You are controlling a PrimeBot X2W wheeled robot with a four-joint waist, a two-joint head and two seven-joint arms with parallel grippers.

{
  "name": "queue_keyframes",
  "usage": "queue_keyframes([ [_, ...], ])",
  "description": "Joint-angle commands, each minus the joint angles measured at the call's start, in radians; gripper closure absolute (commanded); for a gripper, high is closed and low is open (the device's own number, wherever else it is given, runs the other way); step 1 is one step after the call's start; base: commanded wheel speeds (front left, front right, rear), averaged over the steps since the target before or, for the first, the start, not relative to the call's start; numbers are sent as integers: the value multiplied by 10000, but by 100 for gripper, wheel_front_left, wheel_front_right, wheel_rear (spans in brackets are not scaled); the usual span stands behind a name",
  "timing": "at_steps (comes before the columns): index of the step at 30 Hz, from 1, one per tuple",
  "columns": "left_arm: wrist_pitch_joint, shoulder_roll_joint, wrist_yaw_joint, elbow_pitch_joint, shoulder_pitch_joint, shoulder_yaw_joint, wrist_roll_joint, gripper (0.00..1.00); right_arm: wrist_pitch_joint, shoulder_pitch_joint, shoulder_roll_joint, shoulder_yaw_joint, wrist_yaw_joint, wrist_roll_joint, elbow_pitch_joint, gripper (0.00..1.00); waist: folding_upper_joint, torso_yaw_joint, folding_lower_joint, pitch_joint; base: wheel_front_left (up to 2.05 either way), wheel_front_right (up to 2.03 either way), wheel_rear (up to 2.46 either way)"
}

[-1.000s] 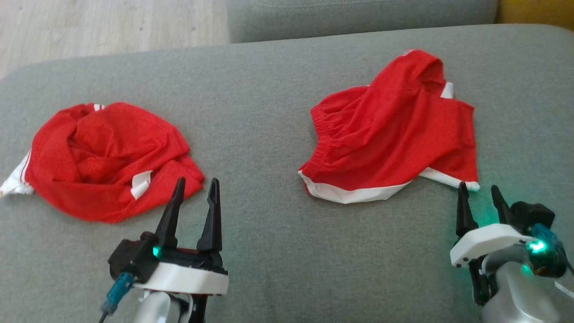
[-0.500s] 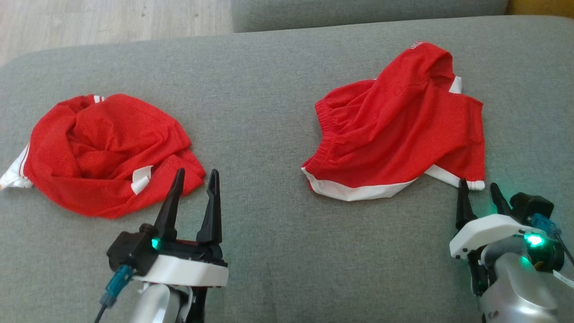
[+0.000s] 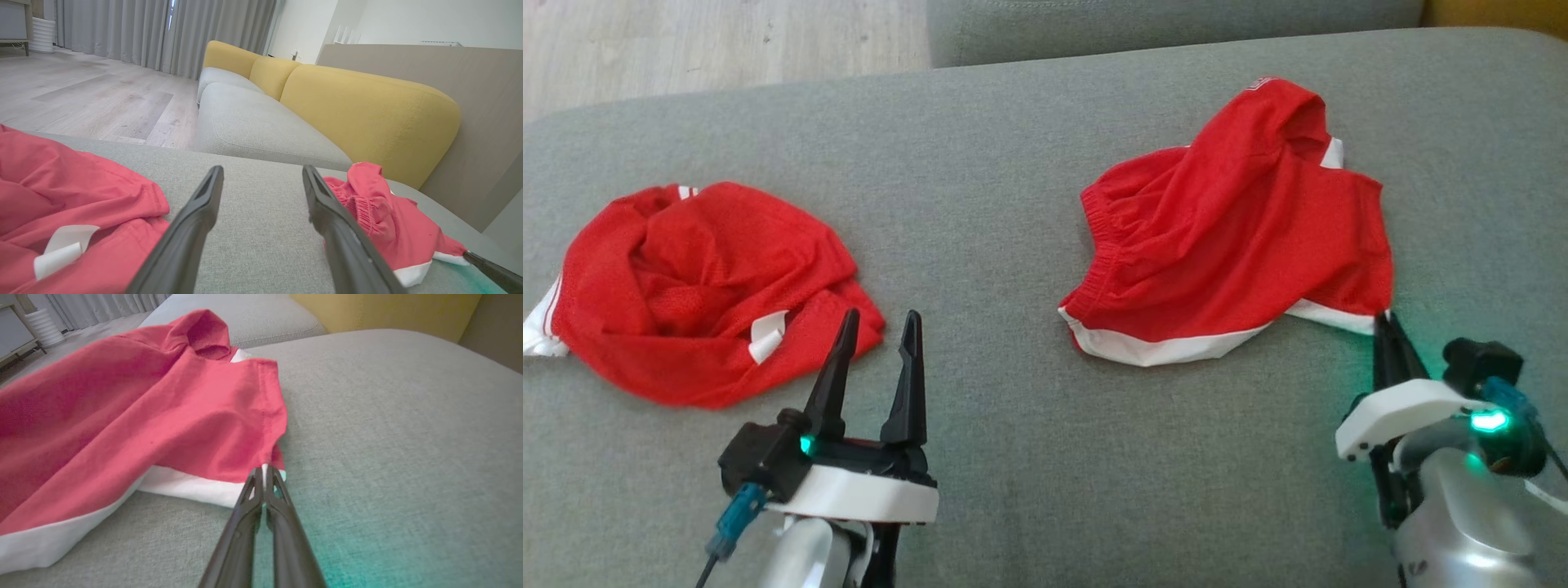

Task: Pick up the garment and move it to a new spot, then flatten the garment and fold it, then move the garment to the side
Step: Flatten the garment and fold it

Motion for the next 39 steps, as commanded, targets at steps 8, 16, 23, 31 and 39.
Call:
queue_keyframes([
  [8, -95, 104, -54, 210, -725, -295, 925, 0, -114, 44, -30, -886, 73, -873, -936, 100, -1, -309, 0, 126, 0, 0, 0],
  [16, 236, 843, -57, 1893, -2238, -2786, 1155, 0, -114, -300, -30, -1234, 73, -1156, -837, 100, -1, -731, 0, 453, 0, 0, 0],
  [23, 614, 1203, -58, 3196, -3632, -4320, 587, 0, -114, -716, -30, -640, 73, -718, -648, 100, -1, -1022, 0, 766, 0, 0, 0],
  [31, 416, 1039, -59, 4197, -4490, -4971, 291, 0, -114, -756, -30, -278, 73, -491, -744, 100, -1, -1190, 0, 945, 0, 0, 0],
  [39, 96, 972, -59, 4619, -4958, -5796, -414, 64, -114, -718, -30, -102, 73, -402, -808, 100, -1, -1247, 0, 977, 0, 0, 0],
])
